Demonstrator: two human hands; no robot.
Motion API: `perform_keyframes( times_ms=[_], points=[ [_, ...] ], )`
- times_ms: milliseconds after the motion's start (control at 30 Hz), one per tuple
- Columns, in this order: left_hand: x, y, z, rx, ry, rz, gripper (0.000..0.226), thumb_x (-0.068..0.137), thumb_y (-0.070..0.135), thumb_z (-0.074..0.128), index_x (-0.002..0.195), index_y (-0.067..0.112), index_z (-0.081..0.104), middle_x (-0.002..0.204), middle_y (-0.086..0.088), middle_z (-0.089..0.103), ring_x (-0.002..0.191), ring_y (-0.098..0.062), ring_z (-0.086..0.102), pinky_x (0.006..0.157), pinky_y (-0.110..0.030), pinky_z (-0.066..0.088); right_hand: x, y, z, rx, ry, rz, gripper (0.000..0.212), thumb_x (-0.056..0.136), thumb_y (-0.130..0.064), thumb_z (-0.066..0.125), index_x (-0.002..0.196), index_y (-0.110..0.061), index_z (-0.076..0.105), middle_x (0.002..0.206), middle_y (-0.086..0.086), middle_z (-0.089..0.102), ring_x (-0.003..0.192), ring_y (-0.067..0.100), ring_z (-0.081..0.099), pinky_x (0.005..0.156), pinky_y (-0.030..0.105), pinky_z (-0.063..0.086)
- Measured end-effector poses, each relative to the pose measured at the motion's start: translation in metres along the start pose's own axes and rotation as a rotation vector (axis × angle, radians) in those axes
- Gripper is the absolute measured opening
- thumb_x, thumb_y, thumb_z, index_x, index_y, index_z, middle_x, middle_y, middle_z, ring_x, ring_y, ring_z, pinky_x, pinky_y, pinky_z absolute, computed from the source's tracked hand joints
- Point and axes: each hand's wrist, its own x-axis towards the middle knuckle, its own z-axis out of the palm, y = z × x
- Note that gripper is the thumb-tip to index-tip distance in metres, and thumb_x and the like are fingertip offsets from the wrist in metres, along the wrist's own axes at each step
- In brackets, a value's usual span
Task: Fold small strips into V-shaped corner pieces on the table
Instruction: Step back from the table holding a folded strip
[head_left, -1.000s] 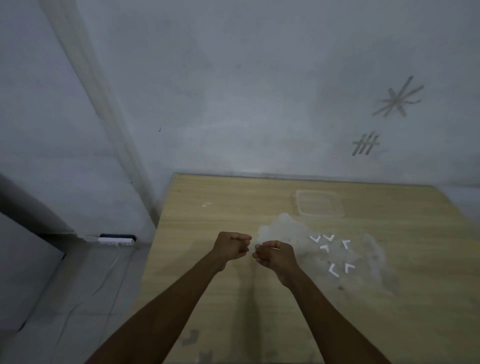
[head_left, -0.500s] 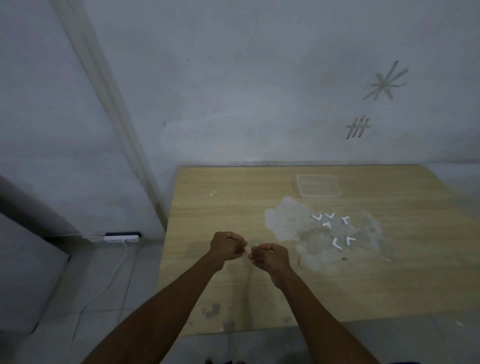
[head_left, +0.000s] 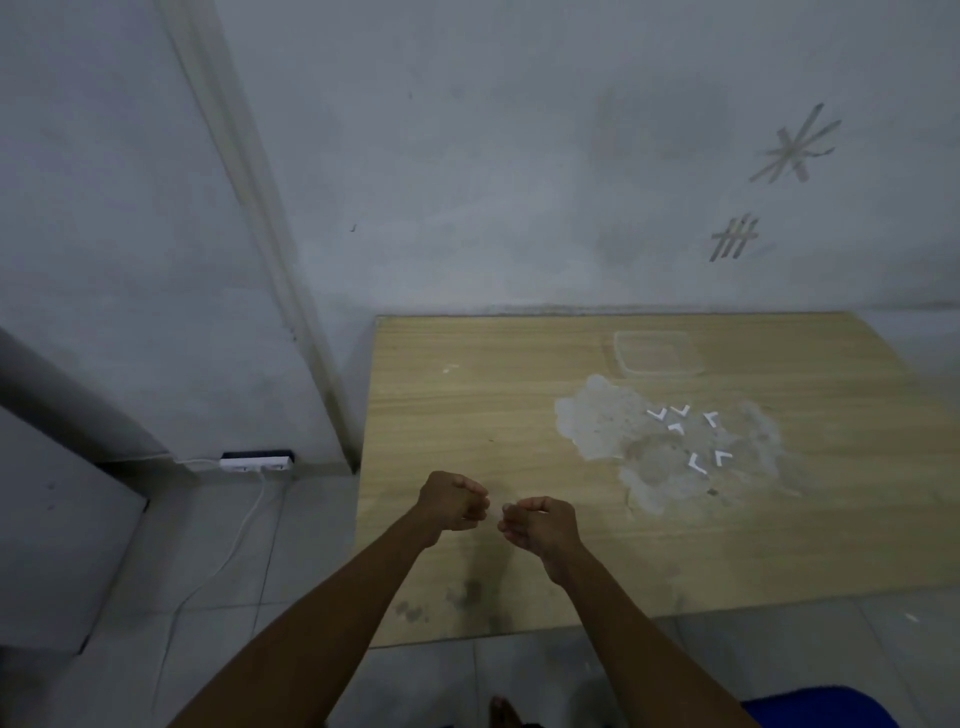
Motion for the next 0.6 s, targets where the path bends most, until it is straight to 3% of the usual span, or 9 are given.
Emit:
perform_keyframes(
  times_ms=[200,367,600],
  points=[
    [0.008,-0.010,-0.063,0.079,-0.078,0.012,0.008,0.079,-0.002,0.067,0.075,0.006,0.066,0.077,-0.015,0.067,0.061,-0.021,0.065,0.059,-0.029,0.056,-0.012,0.016,0.058,-0.016,0.039,0.008,0.019,0.080,0.003,0.071,0.082,-0.005,0.053,0.069,0.016,0.065,0.045,0.016,0.064,0.048,0.025,0.055],
    [0.012,-0.025,-0.108,0.179,-0.158,0.002,0.005,0.080,0.001,0.067,0.079,0.005,0.066,0.074,-0.011,0.068,0.062,-0.020,0.066,0.069,-0.034,0.059,-0.031,0.042,0.104,0.050,0.124,0.036,0.020,0.079,0.003,0.071,0.084,-0.004,0.053,0.062,0.012,0.066,0.042,0.015,0.064,0.046,0.024,0.054],
    [-0.002,-0.050,-0.133,0.248,-0.214,-0.057,0.008,0.079,0.001,0.068,0.077,0.008,0.064,0.067,-0.009,0.066,0.049,-0.012,0.064,0.051,-0.024,0.056,-0.061,0.074,0.129,0.108,0.209,0.084,0.019,0.083,0.004,0.066,0.084,-0.007,0.051,0.069,0.013,0.065,0.040,0.014,0.062,0.046,0.022,0.052]
  ],
)
